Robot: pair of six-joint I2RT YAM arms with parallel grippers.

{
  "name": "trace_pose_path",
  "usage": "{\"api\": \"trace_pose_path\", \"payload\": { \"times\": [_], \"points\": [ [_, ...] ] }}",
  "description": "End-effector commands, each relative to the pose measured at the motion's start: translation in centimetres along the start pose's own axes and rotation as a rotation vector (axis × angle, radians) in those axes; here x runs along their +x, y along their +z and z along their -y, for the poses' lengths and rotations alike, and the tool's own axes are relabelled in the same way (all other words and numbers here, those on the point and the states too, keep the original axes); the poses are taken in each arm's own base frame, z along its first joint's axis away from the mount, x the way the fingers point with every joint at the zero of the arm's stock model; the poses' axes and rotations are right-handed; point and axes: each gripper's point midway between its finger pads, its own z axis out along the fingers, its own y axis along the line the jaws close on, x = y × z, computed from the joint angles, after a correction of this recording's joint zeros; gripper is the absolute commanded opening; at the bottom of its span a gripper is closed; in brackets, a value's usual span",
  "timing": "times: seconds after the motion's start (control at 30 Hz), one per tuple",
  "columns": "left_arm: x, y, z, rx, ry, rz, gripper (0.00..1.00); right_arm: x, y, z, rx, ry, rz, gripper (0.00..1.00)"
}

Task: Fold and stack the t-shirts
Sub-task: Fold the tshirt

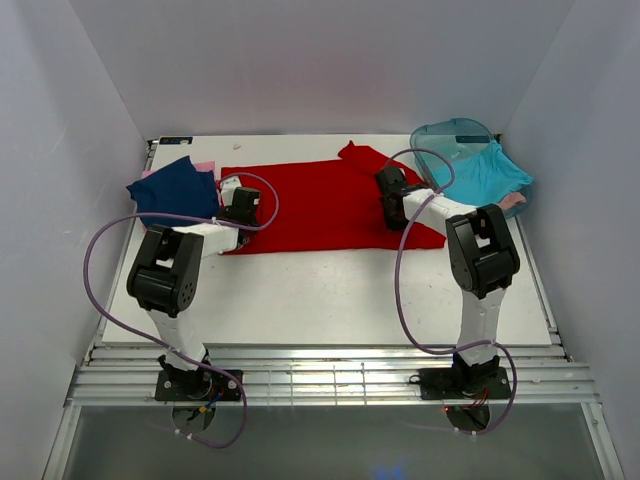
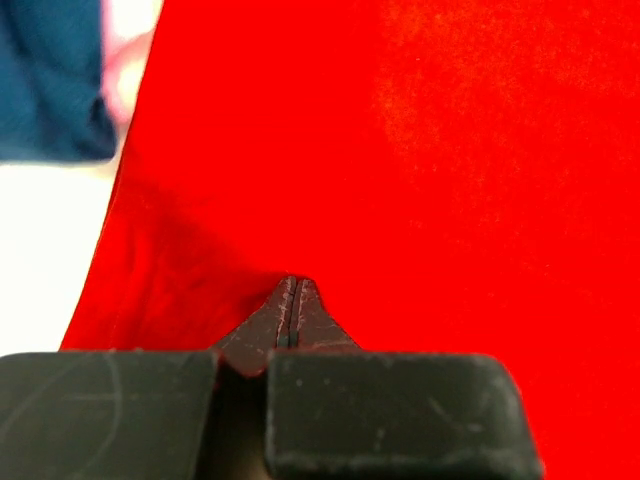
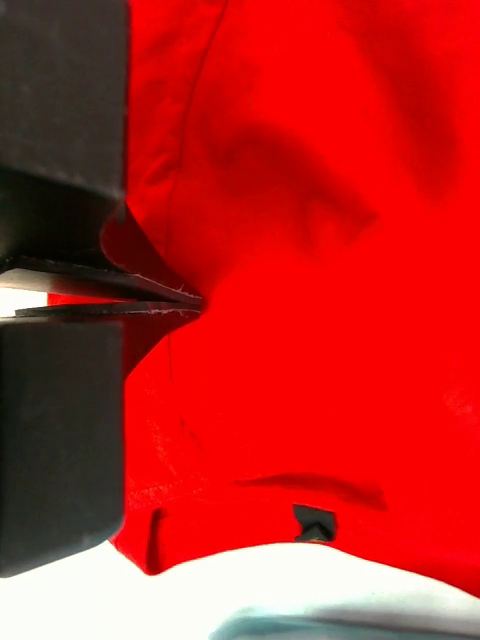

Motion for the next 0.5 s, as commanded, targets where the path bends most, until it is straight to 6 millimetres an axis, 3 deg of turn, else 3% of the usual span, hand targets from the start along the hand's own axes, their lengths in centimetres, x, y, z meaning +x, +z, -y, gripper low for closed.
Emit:
{"api": "trace_pose_path", "payload": {
  "times": [0.0,0.07,0.17,0.2,0.47],
  "points": [
    [2.8,-1.4,-2.6,-0.063,-0.012,-0.065,0.00,4.4,-0.9,-0.7,-0.044,0.025,-0.113,0.08],
    [4.2,-1.9,-3.9,-0.101,-0.029,-0.090,0.00,6.8,-1.7,-0.5,-0.051,0.025,-0.161,0.08],
    [5.9,-3.0,-5.2,-0.130,-0.063,-0.126,0.00,8.7,-3.2,-0.6,-0.071,0.044,-0.182,0.08],
    [6.5,-3.3,-5.4,-0.134,-0.062,-0.135,0.00,10.5,-3.4,-0.7,-0.071,0.039,-0.214,0.08],
    [9.7,-6.8,-7.9,-0.187,-0.083,-0.174,0.00,15.5,-7.7,-1.5,-0.114,0.039,-0.244,0.08]
  ]
}}
